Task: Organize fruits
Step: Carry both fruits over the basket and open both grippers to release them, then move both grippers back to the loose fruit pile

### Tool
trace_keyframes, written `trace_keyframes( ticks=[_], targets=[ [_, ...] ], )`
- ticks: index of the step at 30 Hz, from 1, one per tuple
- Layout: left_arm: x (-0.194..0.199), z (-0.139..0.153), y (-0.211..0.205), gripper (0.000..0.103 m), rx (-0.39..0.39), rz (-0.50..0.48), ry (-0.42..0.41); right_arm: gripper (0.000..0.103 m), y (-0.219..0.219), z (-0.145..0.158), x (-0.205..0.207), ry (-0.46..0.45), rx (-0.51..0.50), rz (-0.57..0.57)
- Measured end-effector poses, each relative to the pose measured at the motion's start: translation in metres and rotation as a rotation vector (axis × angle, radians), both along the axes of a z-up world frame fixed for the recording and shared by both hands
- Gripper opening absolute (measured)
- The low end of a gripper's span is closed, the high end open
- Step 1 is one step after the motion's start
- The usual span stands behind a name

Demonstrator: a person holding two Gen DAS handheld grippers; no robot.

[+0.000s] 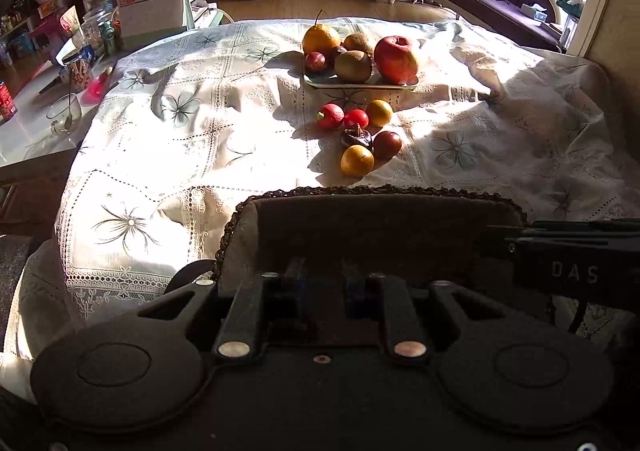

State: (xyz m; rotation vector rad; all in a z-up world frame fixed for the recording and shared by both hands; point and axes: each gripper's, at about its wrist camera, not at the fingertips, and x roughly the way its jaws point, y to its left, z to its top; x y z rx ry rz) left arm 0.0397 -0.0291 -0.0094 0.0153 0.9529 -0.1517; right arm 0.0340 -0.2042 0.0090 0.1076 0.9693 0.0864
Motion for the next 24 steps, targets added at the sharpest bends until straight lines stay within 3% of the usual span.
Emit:
trace_keyframes(
  ticks=[9,12,18,24],
  targets=[
    [0.036,0.019,0.009,0.029,-0.05,0.029,0.022,0.053,-0.005,0.034,0.023,-0.15,-0.113,-0.086],
    [0.057,0.029,0.017,0.029,-0.071,0.081,0.009,0.053,-0.014,0.045,0.044,-0.199,-0.099,-0.166],
    [0.101,0.033,0.019,0.029,-0.07,0.12,-0.004,0.053,-0.031,0.04,0.111,-0.141,-0.003,-0.229],
    [0.139,0.018,0.015,0.028,-0.089,0.158,0.047,0.053,-0.025,0.007,0.165,-0.002,0.069,-0.159]
  ],
)
